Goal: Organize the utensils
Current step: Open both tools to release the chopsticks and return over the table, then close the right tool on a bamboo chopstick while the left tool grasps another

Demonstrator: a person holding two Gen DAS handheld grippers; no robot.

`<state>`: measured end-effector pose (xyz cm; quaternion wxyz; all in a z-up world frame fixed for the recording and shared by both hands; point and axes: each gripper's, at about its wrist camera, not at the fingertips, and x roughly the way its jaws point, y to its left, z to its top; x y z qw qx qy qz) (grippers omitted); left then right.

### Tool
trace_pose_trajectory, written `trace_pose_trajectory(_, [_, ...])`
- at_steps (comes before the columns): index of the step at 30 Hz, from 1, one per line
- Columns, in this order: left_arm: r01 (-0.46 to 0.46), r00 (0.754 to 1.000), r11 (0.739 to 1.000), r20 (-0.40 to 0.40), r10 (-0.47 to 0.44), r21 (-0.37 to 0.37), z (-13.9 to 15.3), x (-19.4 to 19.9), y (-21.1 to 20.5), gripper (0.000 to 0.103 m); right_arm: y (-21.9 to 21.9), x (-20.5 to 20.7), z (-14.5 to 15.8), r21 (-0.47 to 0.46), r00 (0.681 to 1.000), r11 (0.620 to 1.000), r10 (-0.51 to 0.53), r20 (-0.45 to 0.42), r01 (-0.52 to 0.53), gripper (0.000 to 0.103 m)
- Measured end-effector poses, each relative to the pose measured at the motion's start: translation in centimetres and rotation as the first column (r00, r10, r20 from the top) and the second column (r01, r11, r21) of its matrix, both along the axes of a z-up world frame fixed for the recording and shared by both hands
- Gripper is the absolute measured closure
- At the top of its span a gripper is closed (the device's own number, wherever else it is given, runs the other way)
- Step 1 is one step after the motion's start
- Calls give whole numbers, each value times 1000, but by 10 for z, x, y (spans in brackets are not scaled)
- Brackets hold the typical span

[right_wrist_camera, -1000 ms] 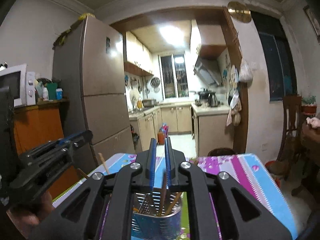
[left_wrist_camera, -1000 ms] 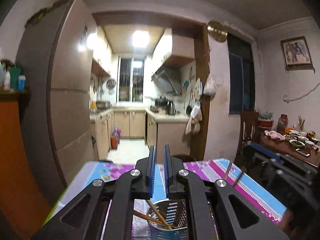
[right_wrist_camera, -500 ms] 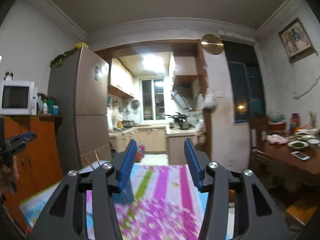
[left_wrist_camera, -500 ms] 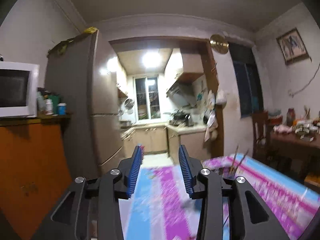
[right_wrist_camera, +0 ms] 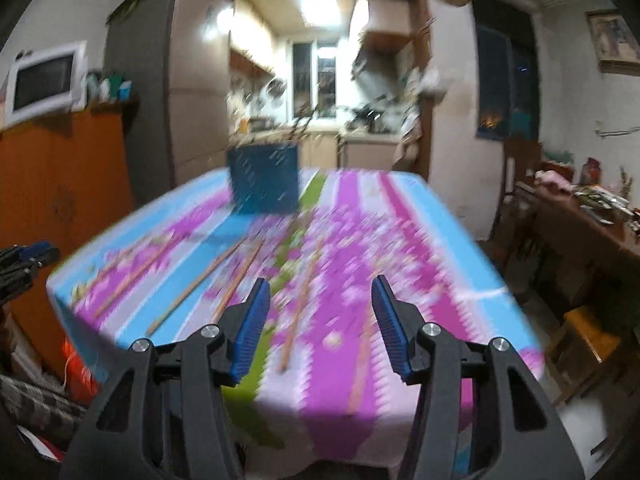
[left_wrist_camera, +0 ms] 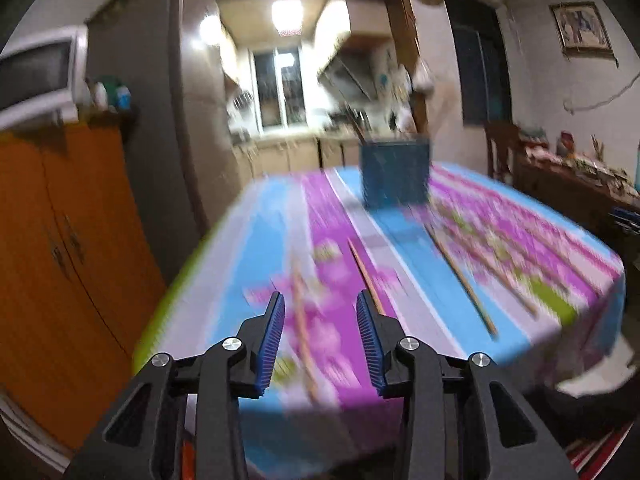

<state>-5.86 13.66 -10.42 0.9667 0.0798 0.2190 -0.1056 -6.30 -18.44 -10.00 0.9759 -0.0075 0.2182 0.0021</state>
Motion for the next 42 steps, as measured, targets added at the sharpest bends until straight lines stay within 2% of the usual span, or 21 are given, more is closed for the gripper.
trace_pose_trajectory(1, [9,1000,1000,-21,-9,2,-10,-3,-3,71,7,0,-8,-10,1000,1000,18,-7,-18,52])
trace_pose_trajectory(3, [30,998,1000,-63,-31,-4,-26,-6,-11,75,26,4,-23,-46,999,998,44,-18,-45,57])
trace_pose_trajectory(8, [6,999,997,-38,-3,80,-44,-5,-35,85,55,9,-50,-61,992,991,113,-59,-117,74])
trace_pose_trajectory(11, [-5,1000,994,-25,8,106,-51,-2,-50,85,65,15,-60,-43,988,990,132,-77,-135,77])
trace_pose_trajectory(22, [-23,1000,998,7,23,56,-60,-2,-55,85,83,25,-72,-58,990,991,112,-89,-118,77])
trace_pose_trajectory(32, [-4,1000,998,22,3,68,-64,1,-60,85,81,30,-76,-53,992,995,82,-92,-87,77])
trace_pose_trajectory(42, [-6,999,998,38,4,61,-66,6,-60,85,85,31,-77,-52,994,995,75,-81,-79,91])
